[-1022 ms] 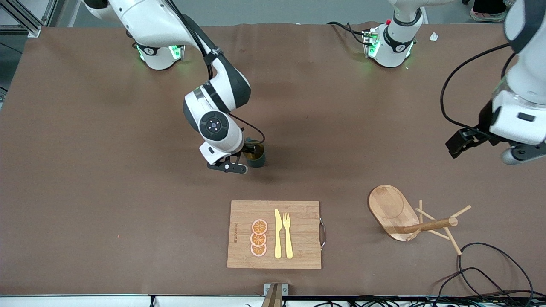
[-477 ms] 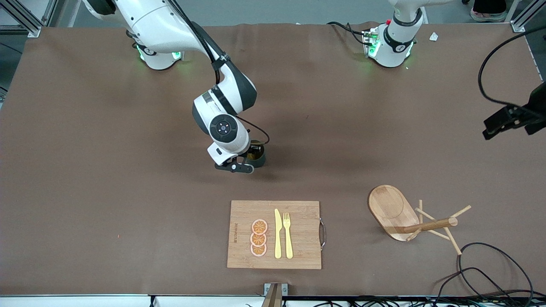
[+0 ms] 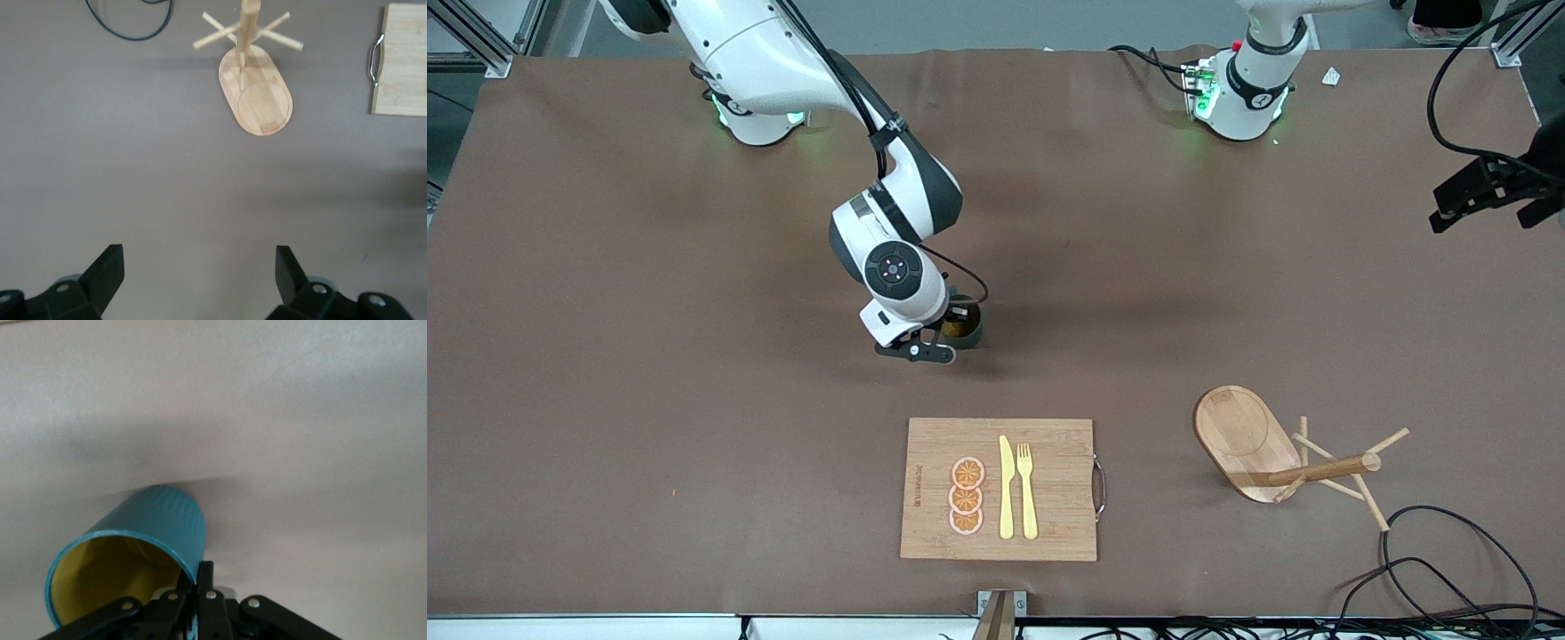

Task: Transfer cup from left to right arm and place
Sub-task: 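Carry the teal mug with the right gripper and lower it onto the table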

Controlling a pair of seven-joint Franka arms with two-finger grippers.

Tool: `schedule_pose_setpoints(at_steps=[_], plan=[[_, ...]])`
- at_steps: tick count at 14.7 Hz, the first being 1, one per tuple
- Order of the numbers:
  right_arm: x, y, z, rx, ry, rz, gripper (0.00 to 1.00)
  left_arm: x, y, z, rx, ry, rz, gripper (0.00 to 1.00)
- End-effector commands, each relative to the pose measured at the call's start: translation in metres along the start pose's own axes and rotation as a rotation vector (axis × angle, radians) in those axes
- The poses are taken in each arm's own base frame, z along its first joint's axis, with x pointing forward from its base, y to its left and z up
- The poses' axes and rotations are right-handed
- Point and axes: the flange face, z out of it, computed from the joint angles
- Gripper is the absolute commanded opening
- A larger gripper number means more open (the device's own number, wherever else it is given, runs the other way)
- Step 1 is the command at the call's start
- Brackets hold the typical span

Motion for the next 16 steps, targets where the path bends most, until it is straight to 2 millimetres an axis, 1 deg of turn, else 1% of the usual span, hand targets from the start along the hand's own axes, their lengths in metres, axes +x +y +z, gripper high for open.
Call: schedule_pose_setpoints(at_steps=[1, 3, 4, 5, 8, 9, 10, 12, 13, 15, 16], plan=[[0.021, 0.031, -0.033, 0.020, 0.002, -0.034, 0.00, -0.024, 0.004, 0.000, -0.003, -0.028, 0.024, 1.00], [0.044, 0.065, -0.065, 0.016, 0.014, -0.062, 0.00, -0.027, 0.006, -0.002, -0.001, -0.031, 0.026, 1.00], [0.059, 0.090, -0.081, 0.008, 0.037, -0.089, 0.00, -0.028, 0.009, -0.003, 0.000, -0.031, 0.032, 1.00], [0.074, 0.115, -0.092, 0.005, 0.055, -0.119, 0.00, -0.028, 0.012, -0.003, 0.000, -0.031, 0.037, 1.00], [0.115, 0.187, -0.115, 0.011, 0.092, -0.242, 0.00, -0.027, 0.011, -0.005, 0.004, -0.026, 0.037, 1.00], [0.129, 0.215, -0.119, 0.010, 0.098, -0.285, 0.00, -0.027, 0.011, -0.005, 0.004, -0.029, 0.038, 1.00], [0.143, 0.247, -0.128, 0.004, 0.116, -0.339, 0.00, -0.029, 0.011, -0.004, 0.005, -0.041, 0.044, 1.00], [0.161, 0.295, -0.134, -0.049, 0.131, -0.450, 0.00, -0.028, 0.010, -0.004, 0.009, -0.046, 0.062, 1.00], [0.169, 0.321, -0.134, -0.096, 0.131, -0.500, 0.00, -0.027, 0.010, -0.007, 0.008, -0.038, 0.064, 1.00], [0.183, 0.374, -0.120, -0.148, 0.102, -0.550, 0.00, -0.028, 0.014, -0.008, 0.007, -0.040, 0.070, 1.00], [0.186, 0.385, -0.116, -0.167, 0.093, -0.580, 0.00, -0.030, 0.019, -0.007, 0.008, -0.056, 0.081, 1.00]])
